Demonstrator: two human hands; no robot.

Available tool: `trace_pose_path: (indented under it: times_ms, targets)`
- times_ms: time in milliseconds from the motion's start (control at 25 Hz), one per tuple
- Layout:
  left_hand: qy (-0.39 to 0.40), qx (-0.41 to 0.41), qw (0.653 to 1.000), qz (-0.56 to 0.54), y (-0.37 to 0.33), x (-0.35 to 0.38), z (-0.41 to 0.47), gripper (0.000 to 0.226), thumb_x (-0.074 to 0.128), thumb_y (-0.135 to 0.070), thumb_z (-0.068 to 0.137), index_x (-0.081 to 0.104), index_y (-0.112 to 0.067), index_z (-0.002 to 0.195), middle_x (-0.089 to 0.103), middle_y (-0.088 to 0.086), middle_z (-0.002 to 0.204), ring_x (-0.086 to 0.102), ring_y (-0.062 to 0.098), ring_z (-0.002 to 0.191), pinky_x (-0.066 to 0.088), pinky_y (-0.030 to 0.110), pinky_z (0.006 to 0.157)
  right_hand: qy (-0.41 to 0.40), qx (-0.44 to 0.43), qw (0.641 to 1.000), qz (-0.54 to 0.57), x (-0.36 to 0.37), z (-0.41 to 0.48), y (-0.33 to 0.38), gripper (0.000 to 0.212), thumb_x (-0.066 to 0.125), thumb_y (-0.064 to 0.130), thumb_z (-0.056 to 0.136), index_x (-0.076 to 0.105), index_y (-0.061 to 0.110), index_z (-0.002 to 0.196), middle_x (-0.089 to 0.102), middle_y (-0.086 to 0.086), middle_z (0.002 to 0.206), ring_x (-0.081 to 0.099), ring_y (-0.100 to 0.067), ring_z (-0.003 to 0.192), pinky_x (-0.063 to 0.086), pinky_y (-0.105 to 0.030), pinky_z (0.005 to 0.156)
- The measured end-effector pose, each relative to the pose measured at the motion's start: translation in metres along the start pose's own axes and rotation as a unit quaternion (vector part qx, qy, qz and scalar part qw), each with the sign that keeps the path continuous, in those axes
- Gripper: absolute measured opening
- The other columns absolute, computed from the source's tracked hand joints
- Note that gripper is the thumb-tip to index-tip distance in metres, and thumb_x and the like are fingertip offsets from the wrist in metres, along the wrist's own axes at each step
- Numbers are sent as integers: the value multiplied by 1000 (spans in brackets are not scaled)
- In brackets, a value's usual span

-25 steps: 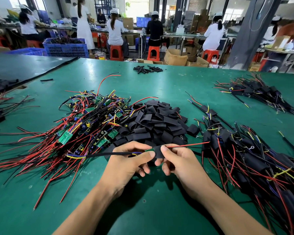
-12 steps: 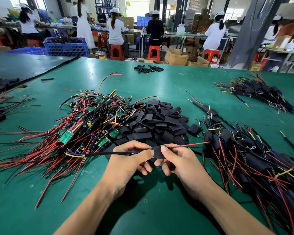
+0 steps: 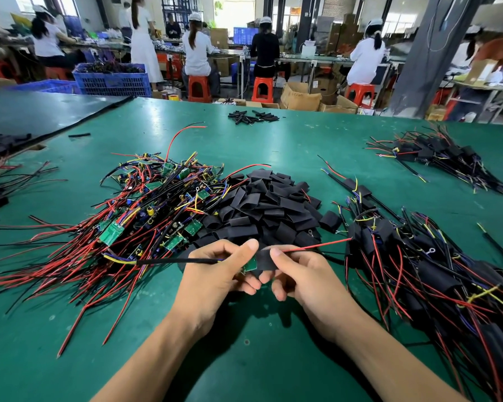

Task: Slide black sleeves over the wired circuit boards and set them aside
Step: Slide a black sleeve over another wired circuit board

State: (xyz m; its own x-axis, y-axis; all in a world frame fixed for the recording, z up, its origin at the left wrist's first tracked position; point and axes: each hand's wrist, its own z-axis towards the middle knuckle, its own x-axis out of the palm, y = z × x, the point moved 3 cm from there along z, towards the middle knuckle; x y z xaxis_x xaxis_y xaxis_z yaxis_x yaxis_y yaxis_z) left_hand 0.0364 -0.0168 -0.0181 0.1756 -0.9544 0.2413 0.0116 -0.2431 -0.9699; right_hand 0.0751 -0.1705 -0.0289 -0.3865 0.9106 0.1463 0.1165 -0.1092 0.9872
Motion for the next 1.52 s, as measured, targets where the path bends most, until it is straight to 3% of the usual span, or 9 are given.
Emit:
trace_pose_path:
  times_ms: [160,280,400,520,720,1040,1240,1400,1520]
  targets:
    - [43,-47,995,-70,0,1,1,22,73,-14,79,73,-3,99,68,24,81,66,28,63,57,30,60,-36,13,995,89,-4,3,4,17,53,21,101,68,13,107,66,-8,68,45,-13,45,37,-20,47]
    - [41,-48,997,-54,1,1,2,20,68,1,83,73,-1,102,70,23,85,67,27,63,57,29,60,-23,12,993,112,-5,3,6,24,59,30,92,69,15,107,65,-7,69,45,-13,46,36,-20,48]
    - [45,-51,995,-74,-2,-1,2,19,72,-7,76,78,-8,94,71,20,88,67,24,63,57,27,58,15,-16,995,95,-2,2,8,21,68,35,90,74,22,105,66,-4,75,49,-15,51,39,-23,52]
    - [76,-60,991,-96,-3,-1,1,16,72,-16,77,79,-11,89,71,17,85,67,22,62,57,27,58,24,-40,996,74,-2,2,11,19,65,38,88,75,27,100,66,-4,77,51,-16,53,43,-25,55]
    - [96,-63,989,-89,-1,1,-1,15,71,-20,80,79,-11,88,72,14,85,67,20,61,56,25,58,27,-52,996,62,-3,0,12,30,70,46,82,76,21,97,67,-7,75,53,-17,53,46,-22,54]
    - [67,-61,991,-99,0,2,1,17,81,-21,74,79,-14,90,73,16,90,67,21,61,55,27,56,-34,2,996,84,-3,2,10,48,72,60,77,73,12,80,69,-11,77,48,-13,47,41,-20,47]
    - [44,-63,992,-98,1,2,2,14,77,-21,74,78,-11,83,70,12,83,62,18,56,53,24,52,-41,35,987,153,3,0,7,49,69,49,77,74,3,93,70,-14,79,55,-13,54,51,-21,55]
    - [46,-19,997,-54,-2,2,-1,23,74,-24,78,73,-4,90,68,13,77,61,19,56,52,24,53,-20,70,982,176,9,-3,4,43,66,47,83,80,7,78,74,-15,84,60,-14,56,55,-23,60]
    - [46,-1,999,-26,-5,6,-2,22,77,-25,74,74,-6,84,65,11,70,59,20,55,49,24,51,-14,67,989,130,7,-4,6,49,67,59,75,78,11,70,69,-11,71,55,-16,51,52,-24,57]
